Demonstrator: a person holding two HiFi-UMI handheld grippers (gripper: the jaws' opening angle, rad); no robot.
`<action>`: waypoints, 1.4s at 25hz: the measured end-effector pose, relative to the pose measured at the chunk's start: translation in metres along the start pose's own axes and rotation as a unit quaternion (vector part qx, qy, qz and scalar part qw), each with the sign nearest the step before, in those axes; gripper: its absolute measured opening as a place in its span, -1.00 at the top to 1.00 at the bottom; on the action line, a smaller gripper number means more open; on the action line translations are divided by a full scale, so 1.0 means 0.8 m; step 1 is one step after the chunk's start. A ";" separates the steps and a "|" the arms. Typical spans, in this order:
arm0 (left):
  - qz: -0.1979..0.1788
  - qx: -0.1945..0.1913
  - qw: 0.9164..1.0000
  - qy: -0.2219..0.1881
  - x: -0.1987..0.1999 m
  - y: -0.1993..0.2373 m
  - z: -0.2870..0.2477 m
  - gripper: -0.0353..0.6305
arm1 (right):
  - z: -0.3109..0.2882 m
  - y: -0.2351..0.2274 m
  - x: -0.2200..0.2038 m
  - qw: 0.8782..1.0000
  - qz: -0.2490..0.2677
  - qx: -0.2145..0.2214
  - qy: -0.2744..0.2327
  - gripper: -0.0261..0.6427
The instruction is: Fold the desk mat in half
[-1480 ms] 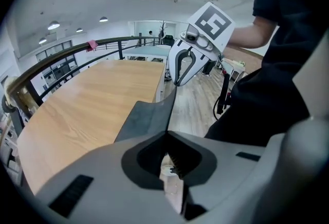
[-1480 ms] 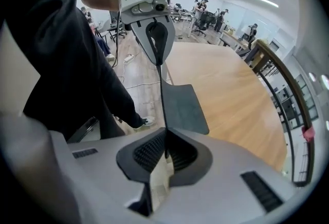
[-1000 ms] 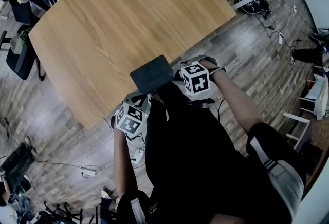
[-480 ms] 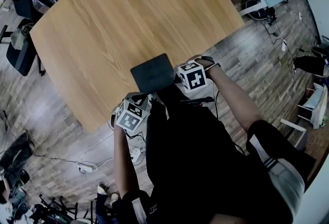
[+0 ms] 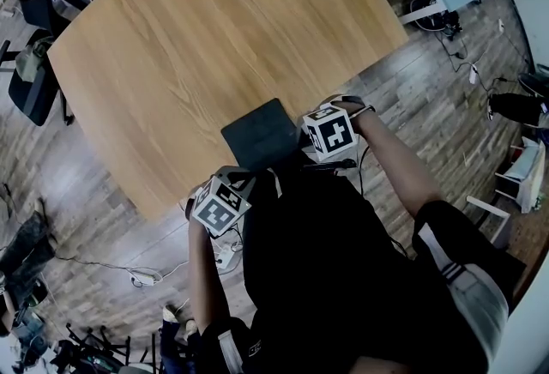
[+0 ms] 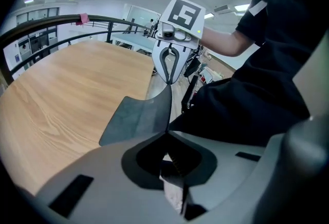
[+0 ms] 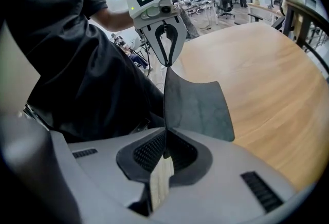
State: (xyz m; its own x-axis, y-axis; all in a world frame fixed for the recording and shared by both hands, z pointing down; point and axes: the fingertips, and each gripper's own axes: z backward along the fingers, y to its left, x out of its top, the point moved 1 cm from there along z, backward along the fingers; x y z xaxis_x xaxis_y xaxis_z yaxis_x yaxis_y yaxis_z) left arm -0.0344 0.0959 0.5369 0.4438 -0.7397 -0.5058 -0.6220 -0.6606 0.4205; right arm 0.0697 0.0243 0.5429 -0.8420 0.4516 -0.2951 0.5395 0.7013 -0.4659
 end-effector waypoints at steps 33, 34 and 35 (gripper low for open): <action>0.176 -0.004 0.984 0.029 -0.026 0.181 -0.056 0.80 | -0.043 -0.189 -0.018 0.996 -0.051 0.060 -0.035 0.81; 0.178 0.002 0.984 0.029 -0.026 0.186 -0.057 0.80 | -0.043 -0.194 -0.019 0.997 -0.049 0.051 -0.034 0.81; 0.180 0.008 0.983 0.029 -0.027 0.191 -0.058 0.80 | -0.043 -0.200 -0.020 0.997 -0.048 0.041 -0.035 0.81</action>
State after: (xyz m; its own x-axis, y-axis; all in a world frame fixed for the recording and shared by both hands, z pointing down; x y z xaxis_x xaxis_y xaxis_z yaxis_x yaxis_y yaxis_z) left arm -0.1087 0.0051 0.6470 0.2289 -0.9315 -0.2827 -0.7552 -0.3531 0.5523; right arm -0.0032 -0.0761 0.6508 -0.8893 0.3437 -0.3017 0.4570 0.6909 -0.5602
